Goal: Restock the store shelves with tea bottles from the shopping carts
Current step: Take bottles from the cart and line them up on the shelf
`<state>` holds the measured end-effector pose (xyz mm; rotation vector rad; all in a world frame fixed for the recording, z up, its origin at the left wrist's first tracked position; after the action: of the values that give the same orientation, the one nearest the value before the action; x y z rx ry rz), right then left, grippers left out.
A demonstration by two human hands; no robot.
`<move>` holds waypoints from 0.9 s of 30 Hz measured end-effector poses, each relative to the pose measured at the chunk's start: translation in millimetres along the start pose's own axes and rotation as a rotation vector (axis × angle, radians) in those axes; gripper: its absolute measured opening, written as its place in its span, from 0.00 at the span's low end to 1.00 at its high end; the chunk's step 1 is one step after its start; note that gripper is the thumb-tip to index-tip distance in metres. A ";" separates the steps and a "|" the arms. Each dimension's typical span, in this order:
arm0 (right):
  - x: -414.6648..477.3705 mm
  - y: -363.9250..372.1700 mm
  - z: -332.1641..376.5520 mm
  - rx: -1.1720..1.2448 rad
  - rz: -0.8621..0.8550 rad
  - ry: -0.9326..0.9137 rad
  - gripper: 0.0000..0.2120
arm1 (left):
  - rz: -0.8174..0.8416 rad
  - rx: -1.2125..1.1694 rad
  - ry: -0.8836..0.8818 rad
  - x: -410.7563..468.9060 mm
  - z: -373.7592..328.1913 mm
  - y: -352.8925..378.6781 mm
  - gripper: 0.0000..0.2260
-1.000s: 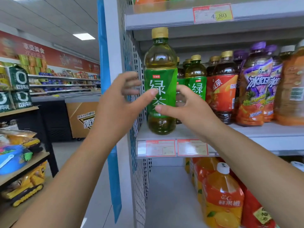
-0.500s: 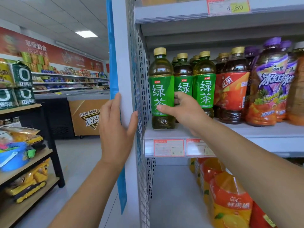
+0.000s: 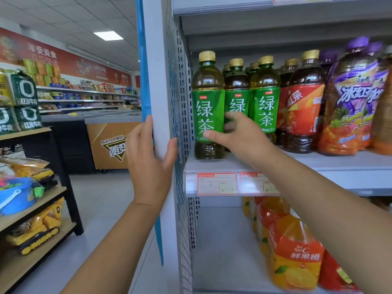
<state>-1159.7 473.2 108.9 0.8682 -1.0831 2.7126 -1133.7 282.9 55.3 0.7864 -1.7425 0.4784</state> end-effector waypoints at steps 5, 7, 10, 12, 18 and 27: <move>-75.1 -55.4 -9.0 0.132 -0.279 -0.190 0.15 | 0.016 0.084 0.237 -34.4 -46.1 1.4 0.19; -119.8 -72.6 -35.4 0.115 -0.242 -0.125 0.12 | 0.133 -0.027 0.252 -67.1 -68.5 12.5 0.17; -187.8 -97.5 -96.9 -0.025 -0.097 0.110 0.12 | 0.416 -0.236 0.181 -130.2 -97.0 41.4 0.16; -234.4 -121.9 -144.4 -0.149 -0.032 0.304 0.13 | 0.620 -0.376 0.132 -176.9 -121.7 64.4 0.16; -367.6 -205.4 -251.2 -0.461 -0.051 0.761 0.10 | 1.172 -0.661 -0.113 -302.1 -203.8 122.3 0.18; -406.3 -238.8 -265.7 -0.846 0.448 0.959 0.29 | 1.587 -0.718 -0.228 -387.9 -265.2 155.1 0.25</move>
<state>-878.3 873.7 -121.6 -0.7725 -1.9348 2.0146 -998.9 671.0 -220.5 -1.2395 -2.2424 0.6784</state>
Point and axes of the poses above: each hand's wrist, its own x-axis towards the middle knuckle, its own y-axis out of the palm, z = x × y, the point moved 3 cm from there along x, towards the middle knuckle, and after that the axes turned 14 degrees about -x, right-handed, at the moved point
